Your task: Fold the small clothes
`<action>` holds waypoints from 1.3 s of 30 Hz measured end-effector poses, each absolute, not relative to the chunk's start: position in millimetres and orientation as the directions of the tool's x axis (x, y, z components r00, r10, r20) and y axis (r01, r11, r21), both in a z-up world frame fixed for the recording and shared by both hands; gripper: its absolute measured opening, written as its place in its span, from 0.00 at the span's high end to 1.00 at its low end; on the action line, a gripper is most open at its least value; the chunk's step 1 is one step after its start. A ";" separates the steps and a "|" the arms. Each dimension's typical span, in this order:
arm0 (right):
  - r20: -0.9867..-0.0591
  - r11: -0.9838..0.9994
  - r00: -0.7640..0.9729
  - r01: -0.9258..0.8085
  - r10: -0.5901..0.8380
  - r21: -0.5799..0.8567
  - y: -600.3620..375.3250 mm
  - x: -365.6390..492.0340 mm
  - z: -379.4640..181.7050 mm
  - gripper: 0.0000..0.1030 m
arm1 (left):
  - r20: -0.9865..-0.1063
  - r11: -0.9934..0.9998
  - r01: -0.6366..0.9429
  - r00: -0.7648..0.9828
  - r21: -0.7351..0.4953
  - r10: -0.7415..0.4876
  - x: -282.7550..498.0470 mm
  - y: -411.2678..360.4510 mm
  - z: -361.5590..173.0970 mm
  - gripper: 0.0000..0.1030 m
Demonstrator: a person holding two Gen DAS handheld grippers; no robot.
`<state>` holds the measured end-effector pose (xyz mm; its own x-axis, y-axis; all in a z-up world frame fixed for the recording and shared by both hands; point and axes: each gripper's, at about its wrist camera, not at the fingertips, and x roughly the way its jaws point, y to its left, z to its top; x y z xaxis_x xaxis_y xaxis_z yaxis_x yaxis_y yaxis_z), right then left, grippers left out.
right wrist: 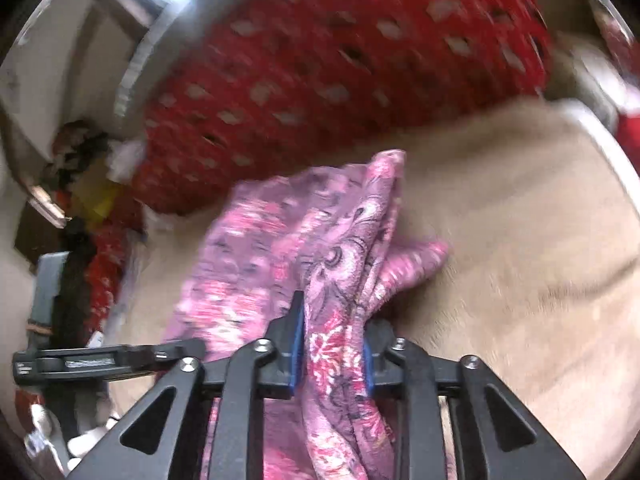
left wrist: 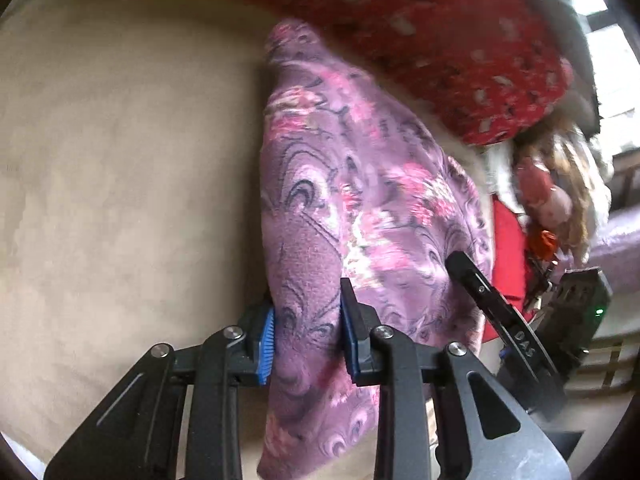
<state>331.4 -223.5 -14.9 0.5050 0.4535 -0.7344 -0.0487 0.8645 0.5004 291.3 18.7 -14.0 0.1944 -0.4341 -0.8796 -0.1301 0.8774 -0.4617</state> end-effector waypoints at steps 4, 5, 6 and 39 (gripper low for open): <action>-0.742 0.816 0.454 0.054 0.493 0.575 -244.7 325.8 -55.2 0.47 | -0.847 0.823 -0.201 0.153 -0.531 -0.509 289.6 43.8 -43.2 0.74; -0.701 0.759 0.472 0.095 0.535 0.644 -256.5 324.9 -63.1 0.45 | -0.835 0.809 -0.207 0.151 -0.551 -0.530 290.4 46.6 -45.6 0.74; -0.672 0.718 0.489 0.123 0.557 0.685 -263.6 325.2 -67.9 0.42 | -0.830 0.803 -0.208 0.149 -0.558 -0.538 291.7 47.5 -47.0 0.73; -0.679 0.790 0.418 -0.201 0.603 0.579 -214.1 359.2 -70.4 0.54 | -0.873 0.872 -0.114 0.183 -0.476 -0.452 303.4 6.1 -32.3 0.76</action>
